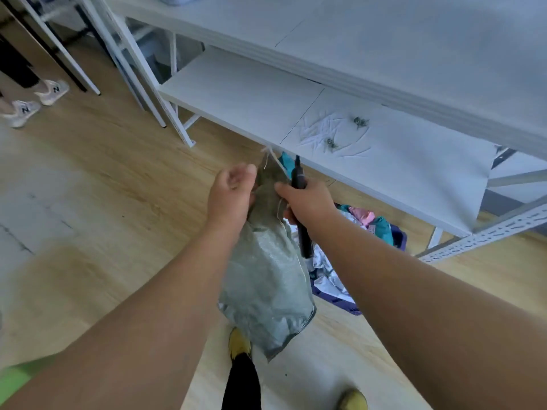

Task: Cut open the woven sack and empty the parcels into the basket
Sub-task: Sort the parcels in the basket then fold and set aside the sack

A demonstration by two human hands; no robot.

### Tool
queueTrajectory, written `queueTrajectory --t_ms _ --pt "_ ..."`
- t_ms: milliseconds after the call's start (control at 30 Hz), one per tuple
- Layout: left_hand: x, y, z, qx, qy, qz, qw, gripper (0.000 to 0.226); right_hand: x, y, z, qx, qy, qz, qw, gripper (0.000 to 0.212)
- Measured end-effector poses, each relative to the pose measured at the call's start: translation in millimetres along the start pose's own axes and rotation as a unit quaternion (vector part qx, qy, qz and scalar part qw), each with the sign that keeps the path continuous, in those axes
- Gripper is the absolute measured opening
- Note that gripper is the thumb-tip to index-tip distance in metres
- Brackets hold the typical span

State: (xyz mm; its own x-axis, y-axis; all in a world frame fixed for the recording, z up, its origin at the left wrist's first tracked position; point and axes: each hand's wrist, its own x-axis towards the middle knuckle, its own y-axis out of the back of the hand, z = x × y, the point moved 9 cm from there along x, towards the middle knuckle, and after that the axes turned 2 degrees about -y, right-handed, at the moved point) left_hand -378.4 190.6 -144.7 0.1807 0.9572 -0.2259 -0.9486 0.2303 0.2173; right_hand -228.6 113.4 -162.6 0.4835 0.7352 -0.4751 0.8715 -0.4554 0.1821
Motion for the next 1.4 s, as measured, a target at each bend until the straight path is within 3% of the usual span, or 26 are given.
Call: queueTrajectory --t_ms 67,133,267,300,367,400,467,533,567,700,800,900,1000,1167,1233,1300,1400 --pt "-37.5 16.7 13.8 0.048 -0.046 0.07 0.995 0.014 -22.0 -1.9 -24.6 -0.013 0.003 -0.041 0.999 0.011" --pt "-77.6 21.2 26.9 0.071 -0.087 0.073 0.991 0.023 -47.8 -6.3 -47.3 -0.07 0.02 -0.068 0.995 0.012" --pt "-125.2 48.7 70.5 0.161 -0.189 0.123 0.961 0.076 -98.8 -19.8 -82.9 -0.174 0.093 -0.142 0.97 0.024" --pt "-125.2 54.9 84.5 0.175 -0.201 0.114 0.957 0.087 -109.2 -20.9 -88.7 -0.188 0.11 -0.157 0.963 0.023" --pt "-118.5 57.8 104.4 0.183 -0.167 0.024 0.969 0.099 -125.5 -17.7 -95.8 -0.192 0.135 -0.168 0.958 0.019" --pt "-115.4 55.3 108.1 0.192 -0.129 -0.032 0.972 0.095 -130.0 -13.9 -98.7 -0.175 0.144 -0.165 0.96 0.018" --pt "-116.2 48.1 111.7 0.222 -0.064 -0.135 0.964 0.062 -136.2 -0.6 -100.3 -0.12 0.151 -0.155 0.969 0.017" --pt "-117.1 47.6 124.2 0.217 -0.066 -0.154 0.962 0.026 -139.1 13.6 -94.8 -0.111 0.146 -0.148 0.972 0.019" --pt "-115.3 49.8 128.7 0.188 -0.068 -0.142 0.969 0.02 -140.6 18.4 -87.5 -0.141 0.137 -0.15 0.969 0.02" --pt "-109.5 65.1 138.9 0.068 -0.066 -0.037 0.995 0.016 -141.6 42.3 -49.3 -0.298 0.103 -0.11 0.942 0.027" --pt "-108.3 71.3 159.8 0.06 -0.087 0.04 0.994 0.01 -146.9 66.3 -34.5 -0.304 0.077 -0.073 0.947 0.026" --pt "-112.8 69.9 192.8 0.119 -0.141 0.088 0.979 0.016 -157.2 115.6 -57.2 -0.266 0.096 0.099 0.954 0.023" --pt "-119.0 29.2 206.6 0.221 -0.157 -0.02 0.962 0.025 -172.2 143.6 -88.6 -0.203 0.127 0.177 0.955 0.018" --pt "-165.1 -77.0 191.9 0.313 -0.176 -0.335 0.871 0.061 -181.9 147.9 -116.1 -0.065 0.139 0.113 0.982 0.021" --pt "-165.5 -97.9 187.4 0.346 -0.202 -0.35 0.847 0.032 -184.2 151.5 -118.1 -0.039 0.138 0.08 0.986 0.021" --pt "-156.1 -100.5 194.9 0.356 -0.243 -0.301 0.851 0.011 -184.9 160.1 -116.8 -0.076 0.136 0.078 0.985 0.02" --pt "-139.2 -92.2 212.0 0.315 -0.272 -0.227 0.88 0.025 -178.3 176.0 -105.8 -0.183 0.093 0.093 0.974 0.031"
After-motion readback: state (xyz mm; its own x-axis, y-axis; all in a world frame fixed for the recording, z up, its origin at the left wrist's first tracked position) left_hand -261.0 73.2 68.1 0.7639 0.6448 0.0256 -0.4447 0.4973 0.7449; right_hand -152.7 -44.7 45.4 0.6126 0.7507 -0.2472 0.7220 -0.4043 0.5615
